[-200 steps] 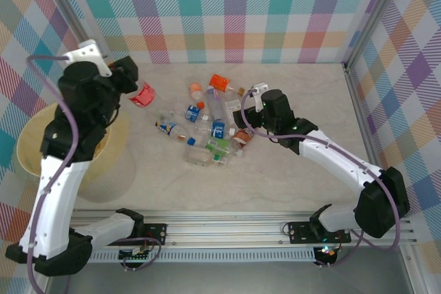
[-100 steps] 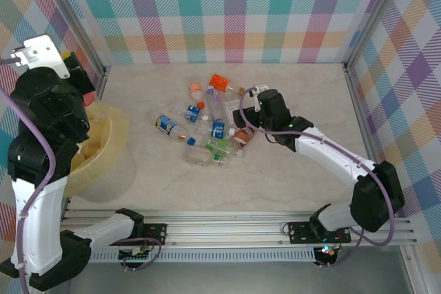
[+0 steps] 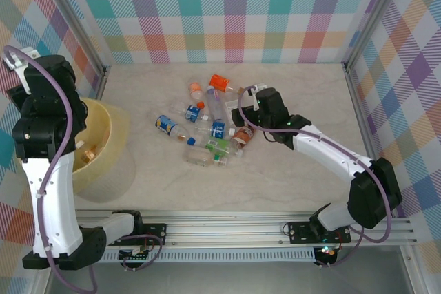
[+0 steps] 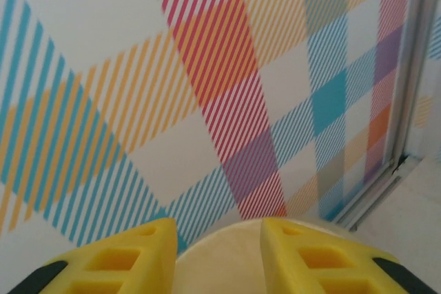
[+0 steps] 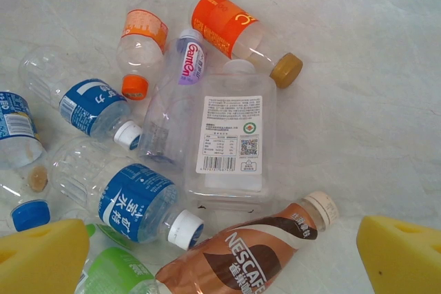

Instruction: Put the plastic bottles in the bin

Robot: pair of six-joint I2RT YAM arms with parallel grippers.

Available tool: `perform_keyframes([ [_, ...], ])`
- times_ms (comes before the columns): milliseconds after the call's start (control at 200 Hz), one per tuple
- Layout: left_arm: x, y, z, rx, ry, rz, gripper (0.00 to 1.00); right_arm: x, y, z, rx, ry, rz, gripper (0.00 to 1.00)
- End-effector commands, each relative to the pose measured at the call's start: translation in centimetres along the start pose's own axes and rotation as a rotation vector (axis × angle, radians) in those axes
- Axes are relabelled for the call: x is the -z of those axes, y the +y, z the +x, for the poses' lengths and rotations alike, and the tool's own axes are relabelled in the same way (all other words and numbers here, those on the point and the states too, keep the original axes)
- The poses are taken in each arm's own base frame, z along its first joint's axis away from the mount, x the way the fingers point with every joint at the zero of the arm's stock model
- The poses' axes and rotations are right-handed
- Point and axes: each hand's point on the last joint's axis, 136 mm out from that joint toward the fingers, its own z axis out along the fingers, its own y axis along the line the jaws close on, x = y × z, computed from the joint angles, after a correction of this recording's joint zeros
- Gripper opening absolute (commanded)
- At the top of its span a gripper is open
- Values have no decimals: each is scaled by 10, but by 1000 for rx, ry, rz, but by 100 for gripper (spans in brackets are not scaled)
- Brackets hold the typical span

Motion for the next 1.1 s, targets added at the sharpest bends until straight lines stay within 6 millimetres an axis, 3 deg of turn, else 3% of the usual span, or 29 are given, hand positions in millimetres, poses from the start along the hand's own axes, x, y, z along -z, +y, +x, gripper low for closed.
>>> perform_keyframes([
  [0, -6, -13, 30, 29, 115, 80, 43, 0, 5, -13, 11, -9, -23, 100],
  [145, -14, -49, 49, 53, 221, 190, 48, 3, 3, -12, -8, -8, -19, 100],
  [350, -2, -97, 53, 237, 267, 444, 67, 2, -14, 5, -61, 18, 61, 100],
  [505, 23, -143, 51, 300, 308, 653, 77, 6, -14, 6, -94, 11, 55, 100],
  [835, 95, -250, 62, 231, 304, 934, 99, 17, -53, 28, -310, -3, 182, 100],
  [1095, 139, -309, 84, 195, 303, 972, 100, 29, -72, 35, -425, -53, 207, 100],
])
